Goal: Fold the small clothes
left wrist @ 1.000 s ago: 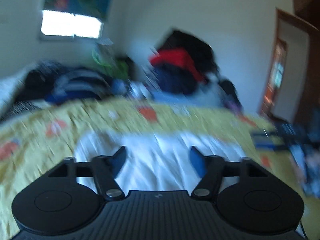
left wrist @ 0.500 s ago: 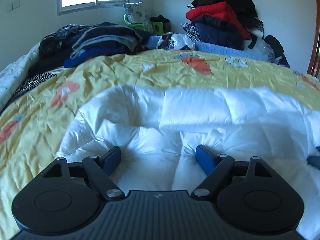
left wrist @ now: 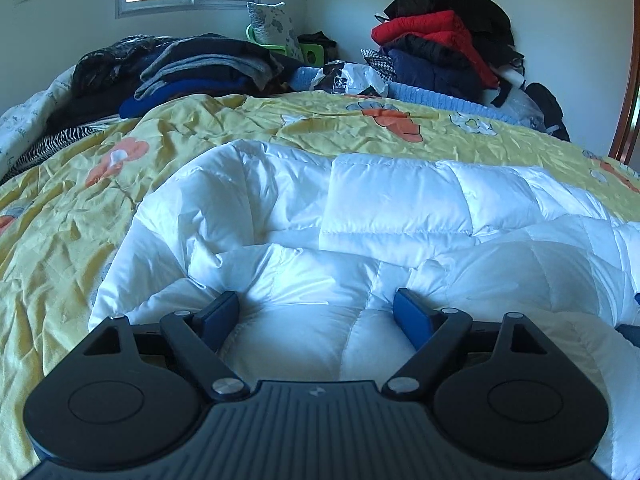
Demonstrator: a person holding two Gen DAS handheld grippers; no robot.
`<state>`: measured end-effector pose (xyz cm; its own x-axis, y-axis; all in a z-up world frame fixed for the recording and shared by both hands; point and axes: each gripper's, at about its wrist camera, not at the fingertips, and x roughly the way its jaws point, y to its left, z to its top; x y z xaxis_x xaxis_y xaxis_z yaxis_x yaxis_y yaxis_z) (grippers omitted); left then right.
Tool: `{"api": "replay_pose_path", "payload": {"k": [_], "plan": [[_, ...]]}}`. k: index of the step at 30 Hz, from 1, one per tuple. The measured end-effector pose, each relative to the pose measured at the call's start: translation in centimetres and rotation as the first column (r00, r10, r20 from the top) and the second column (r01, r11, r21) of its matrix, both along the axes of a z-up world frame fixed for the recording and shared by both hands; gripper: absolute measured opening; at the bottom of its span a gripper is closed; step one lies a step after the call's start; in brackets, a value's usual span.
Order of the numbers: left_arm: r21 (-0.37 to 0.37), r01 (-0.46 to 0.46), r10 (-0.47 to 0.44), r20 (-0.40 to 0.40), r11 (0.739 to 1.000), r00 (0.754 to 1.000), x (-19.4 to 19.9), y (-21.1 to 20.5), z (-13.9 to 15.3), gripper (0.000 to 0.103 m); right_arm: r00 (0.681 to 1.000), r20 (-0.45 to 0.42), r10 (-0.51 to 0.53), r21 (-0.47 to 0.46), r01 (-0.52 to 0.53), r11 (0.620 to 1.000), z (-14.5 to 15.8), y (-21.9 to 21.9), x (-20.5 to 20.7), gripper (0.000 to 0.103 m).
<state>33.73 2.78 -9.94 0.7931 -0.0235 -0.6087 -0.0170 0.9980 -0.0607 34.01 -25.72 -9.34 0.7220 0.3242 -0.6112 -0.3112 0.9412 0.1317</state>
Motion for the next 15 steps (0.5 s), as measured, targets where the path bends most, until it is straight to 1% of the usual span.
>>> {"api": "replay_pose_path", "payload": {"k": [7, 10, 13, 15], "plan": [[0.003, -0.004, 0.004, 0.009, 1.0, 1.0, -0.1, 0.1, 0.1, 0.085, 1.0, 0.001, 0.001, -0.007, -0.001, 1.0, 0.0, 0.0, 0.0, 0.097], [0.01, -0.015, 0.015, 0.04, 1.0, 0.999, -0.8, 0.2, 0.7, 0.086, 1.0, 0.014, -0.005, -0.015, 0.005, 1.0, 0.2, 0.0, -0.3, 0.097], [0.059, -0.034, 0.028, 0.095, 0.998, 0.995, -3.0, 0.2, 2.1, 0.087, 0.998, 0.035, -0.044, -0.045, 0.046, 0.998, 1.7, 0.2, -2.3, 0.094], [0.058, -0.018, 0.01, 0.125, 0.998, 0.992, -4.4, 0.5, 3.0, 0.088, 0.996, 0.075, -0.039, -0.014, 0.04, 0.999, 3.0, -0.1, -4.6, 0.098]]}}
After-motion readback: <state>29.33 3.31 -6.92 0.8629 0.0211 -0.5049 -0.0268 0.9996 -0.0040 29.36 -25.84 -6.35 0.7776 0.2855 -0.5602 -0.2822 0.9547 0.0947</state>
